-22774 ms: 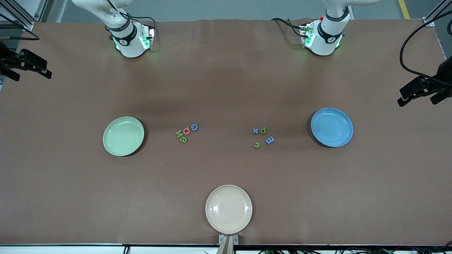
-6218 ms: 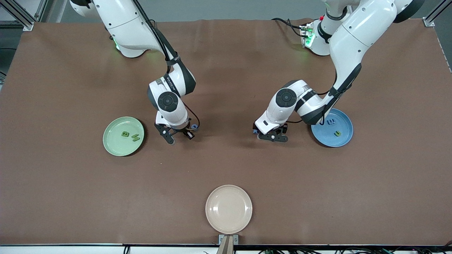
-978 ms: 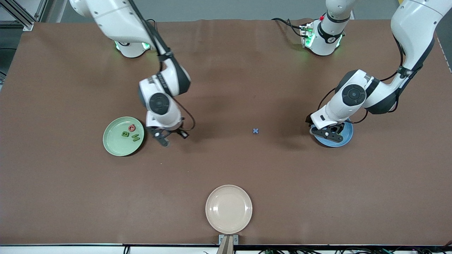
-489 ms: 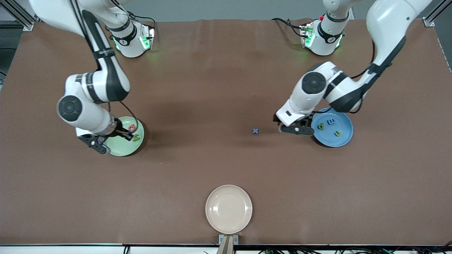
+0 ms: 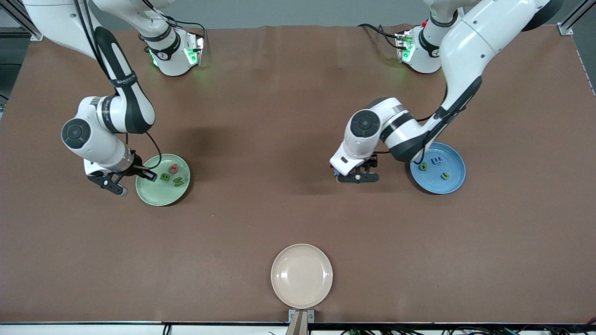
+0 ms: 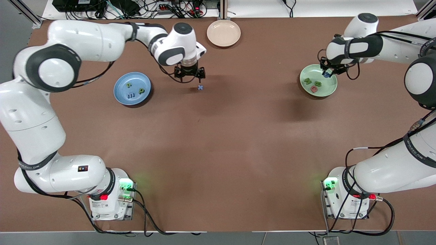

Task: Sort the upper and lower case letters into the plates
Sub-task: 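Drop the G in the green plate while the left gripper reaches the blue x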

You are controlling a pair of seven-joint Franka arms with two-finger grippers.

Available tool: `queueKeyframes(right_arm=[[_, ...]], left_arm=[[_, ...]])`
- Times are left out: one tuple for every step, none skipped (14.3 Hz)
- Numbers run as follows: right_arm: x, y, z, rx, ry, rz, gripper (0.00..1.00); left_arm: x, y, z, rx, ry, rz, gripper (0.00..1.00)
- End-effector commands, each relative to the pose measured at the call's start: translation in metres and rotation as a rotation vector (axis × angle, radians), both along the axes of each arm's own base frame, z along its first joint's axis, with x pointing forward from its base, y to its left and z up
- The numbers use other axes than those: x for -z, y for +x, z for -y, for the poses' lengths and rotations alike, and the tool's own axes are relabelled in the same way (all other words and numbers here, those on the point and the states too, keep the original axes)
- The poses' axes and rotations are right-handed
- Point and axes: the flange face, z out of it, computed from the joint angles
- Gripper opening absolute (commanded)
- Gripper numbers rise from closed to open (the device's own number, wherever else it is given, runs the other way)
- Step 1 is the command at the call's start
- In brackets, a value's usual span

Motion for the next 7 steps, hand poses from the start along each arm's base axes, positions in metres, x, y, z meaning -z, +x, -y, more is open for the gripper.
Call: queueKeyframes(right_arm=[[0.011, -0.017, 0.013, -0.025, -0.003, 0.033, 0.0], [0.016, -0.019, 0.013, -0.025, -0.005, 0.039, 0.0], [0.021, -0.024, 0.014, -0.024, -0.005, 0.035, 0.0], [0.026, -0.025, 0.014, -0.024, -0.006, 0.024, 0.01], [0.031, -0.027, 0.013, -0.025, -0.006, 0.015, 0.02], [0.035, -0.03, 0.012, -0.027, -0.005, 0.006, 0.02], [0.035, -0.031, 0.011, -0.028, -0.005, -0.002, 0.02]], left_arm=[[0.007, 0.009, 0.017, -0.033, -0.012, 0.0, 1.0], [0.01, 0.009, 0.02, -0.031, -0.02, 0.002, 1.0], [0.015, 0.009, 0.021, -0.03, -0.03, -0.001, 1.0], [0.017, 0.009, 0.022, -0.03, -0.044, 0.001, 1.0], [0.019, 0.011, 0.022, -0.031, -0.058, 0.008, 1.0], [0.023, 0.013, 0.018, -0.035, -0.058, 0.012, 1.0], [0.025, 0.013, 0.019, -0.033, -0.061, 0.014, 0.96]])
